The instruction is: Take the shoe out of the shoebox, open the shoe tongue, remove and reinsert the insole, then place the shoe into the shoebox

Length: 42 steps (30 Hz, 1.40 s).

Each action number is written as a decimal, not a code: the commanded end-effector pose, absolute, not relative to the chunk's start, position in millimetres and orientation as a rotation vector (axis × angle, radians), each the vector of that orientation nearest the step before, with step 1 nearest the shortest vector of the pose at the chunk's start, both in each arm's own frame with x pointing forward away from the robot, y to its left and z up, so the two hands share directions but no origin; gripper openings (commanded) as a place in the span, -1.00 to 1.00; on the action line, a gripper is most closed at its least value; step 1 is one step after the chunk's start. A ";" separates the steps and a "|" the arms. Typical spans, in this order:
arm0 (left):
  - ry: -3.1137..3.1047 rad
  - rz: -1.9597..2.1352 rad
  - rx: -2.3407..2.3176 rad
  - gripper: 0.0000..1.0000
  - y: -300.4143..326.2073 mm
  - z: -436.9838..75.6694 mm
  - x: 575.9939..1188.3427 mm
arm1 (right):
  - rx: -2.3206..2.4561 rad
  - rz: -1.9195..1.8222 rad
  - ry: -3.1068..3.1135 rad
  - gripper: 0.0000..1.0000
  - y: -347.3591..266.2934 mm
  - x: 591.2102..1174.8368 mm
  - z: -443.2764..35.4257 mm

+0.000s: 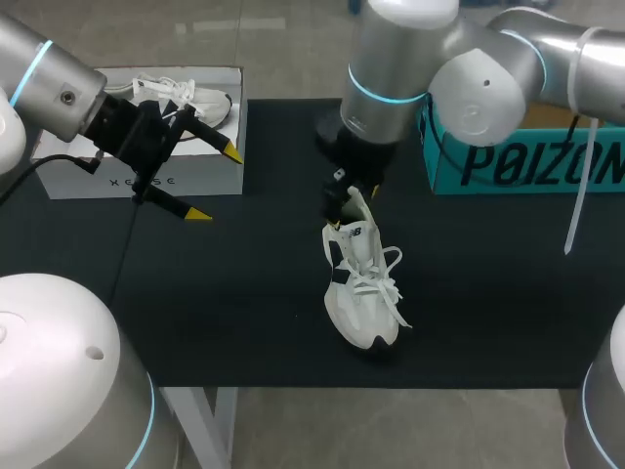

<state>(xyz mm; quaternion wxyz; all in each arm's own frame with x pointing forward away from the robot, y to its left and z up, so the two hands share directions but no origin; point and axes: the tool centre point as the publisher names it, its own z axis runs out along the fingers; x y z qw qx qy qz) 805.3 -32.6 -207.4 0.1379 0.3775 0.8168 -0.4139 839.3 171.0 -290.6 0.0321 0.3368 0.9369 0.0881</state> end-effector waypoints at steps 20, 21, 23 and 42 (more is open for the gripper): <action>2.365 -1.194 1.094 1.00 -32.4 -206.9 805.1 | -0.089 0.178 3.074 1.00 167.6 875.9 -294.0; 2.365 -1.194 1.094 1.00 -32.4 -206.9 805.1 | -0.093 0.157 3.066 1.00 166.8 881.1 -295.0; 2.365 -1.194 1.094 1.00 -32.4 -206.9 805.1 | -0.094 0.150 3.072 1.00 165.9 890.2 -297.3; 2.365 -1.194 1.094 1.00 -32.4 -206.9 805.1 | -0.038 0.164 3.099 1.00 166.8 923.8 -328.3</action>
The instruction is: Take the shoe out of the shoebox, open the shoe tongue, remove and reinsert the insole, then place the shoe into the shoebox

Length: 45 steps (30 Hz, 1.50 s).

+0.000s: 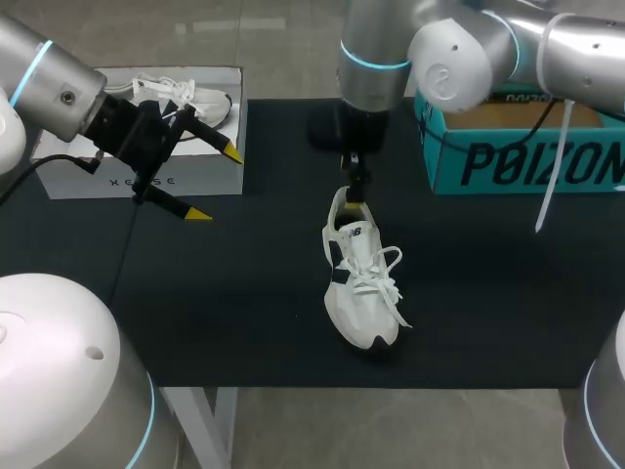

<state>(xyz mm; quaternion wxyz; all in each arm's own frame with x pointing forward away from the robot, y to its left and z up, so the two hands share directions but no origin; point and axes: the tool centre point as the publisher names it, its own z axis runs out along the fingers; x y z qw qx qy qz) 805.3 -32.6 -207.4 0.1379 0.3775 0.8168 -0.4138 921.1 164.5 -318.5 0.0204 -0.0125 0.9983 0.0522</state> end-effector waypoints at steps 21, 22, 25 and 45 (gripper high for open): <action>2.365 -1.194 1.094 1.00 -32.4 -206.9 805.1 | 0.030 0.131 3.097 1.00 164.5 927.3 -355.4; 2.365 -1.194 1.094 1.00 -32.4 -206.9 805.1 | 0.031 0.126 3.097 1.00 164.5 928.0 -357.2; 2.365 -1.194 1.094 1.00 -32.4 -206.9 805.1 | 0.044 0.116 3.100 1.00 163.3 930.2 -361.8; 2.365 -1.194 1.094 1.00 -32.4 -206.9 805.1 | 0.066 0.093 3.094 -0.43 162.5 938.0 -364.1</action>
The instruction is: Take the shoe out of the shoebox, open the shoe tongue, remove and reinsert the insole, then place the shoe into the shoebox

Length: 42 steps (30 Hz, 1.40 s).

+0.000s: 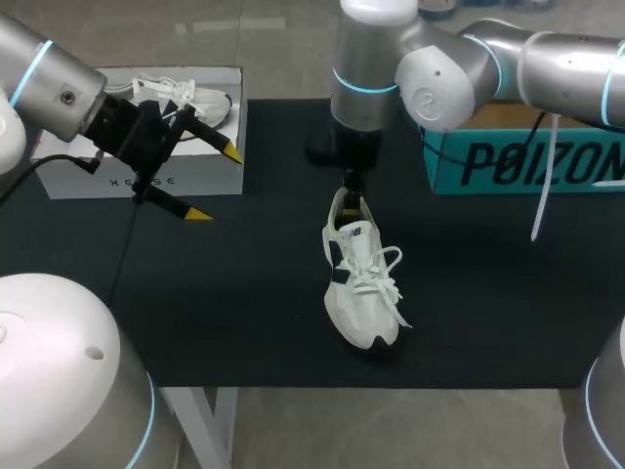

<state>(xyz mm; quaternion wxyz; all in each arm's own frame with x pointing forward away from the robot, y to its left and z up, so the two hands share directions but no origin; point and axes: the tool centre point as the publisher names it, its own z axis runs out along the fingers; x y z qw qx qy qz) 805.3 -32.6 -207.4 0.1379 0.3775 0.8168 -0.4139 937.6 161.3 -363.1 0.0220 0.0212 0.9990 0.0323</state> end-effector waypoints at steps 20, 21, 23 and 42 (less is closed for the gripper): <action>2.365 -1.194 1.094 1.00 -32.4 -206.9 805.1 | 0.110 0.114 3.042 -1.00 154.1 925.3 -338.7; 2.365 -1.194 1.094 1.00 -32.4 -206.9 805.1 | 0.117 0.107 3.029 -1.00 153.8 924.4 -332.4; 2.365 -1.194 1.094 1.00 -32.4 -206.9 805.1 | 0.132 0.115 3.011 -1.00 153.3 924.3 -316.3; 2.365 -1.194 1.094 1.00 -32.4 -206.9 805.1 | 0.443 0.047 2.841 -1.00 87.6 980.9 -203.3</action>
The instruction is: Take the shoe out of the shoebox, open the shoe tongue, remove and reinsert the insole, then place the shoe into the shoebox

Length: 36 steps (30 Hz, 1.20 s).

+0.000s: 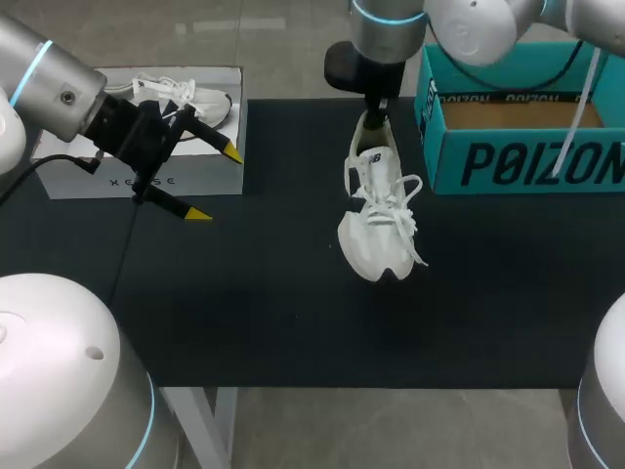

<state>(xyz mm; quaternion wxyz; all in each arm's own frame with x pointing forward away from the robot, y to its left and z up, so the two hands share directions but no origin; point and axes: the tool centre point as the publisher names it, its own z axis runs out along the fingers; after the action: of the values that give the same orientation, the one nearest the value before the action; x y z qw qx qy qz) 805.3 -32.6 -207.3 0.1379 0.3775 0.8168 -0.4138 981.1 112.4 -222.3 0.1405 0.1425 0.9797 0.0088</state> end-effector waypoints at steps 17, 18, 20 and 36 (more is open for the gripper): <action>2.365 -1.194 1.094 1.00 -32.4 -206.9 805.1 | 0.465 0.049 2.865 -1.00 74.9 985.2 -206.0; 2.365 -1.194 1.094 1.00 -32.4 -206.9 805.1 | 0.465 0.049 2.865 -1.00 74.9 985.2 -206.0; 2.365 -1.194 1.094 1.00 -32.4 -206.9 805.1 | 0.465 0.049 2.865 -1.00 74.9 985.2 -206.0; 2.365 -1.194 1.094 1.00 -32.4 -206.9 805.1 | 1.392 0.258 2.547 -1.00 -19.6 1033.1 -146.7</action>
<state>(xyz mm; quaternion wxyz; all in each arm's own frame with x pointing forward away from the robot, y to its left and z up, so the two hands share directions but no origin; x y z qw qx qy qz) 805.3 -32.5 -207.3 0.1379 0.3774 0.8169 -0.4138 1033.7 2.5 -145.7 0.1199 0.3820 0.9142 0.0628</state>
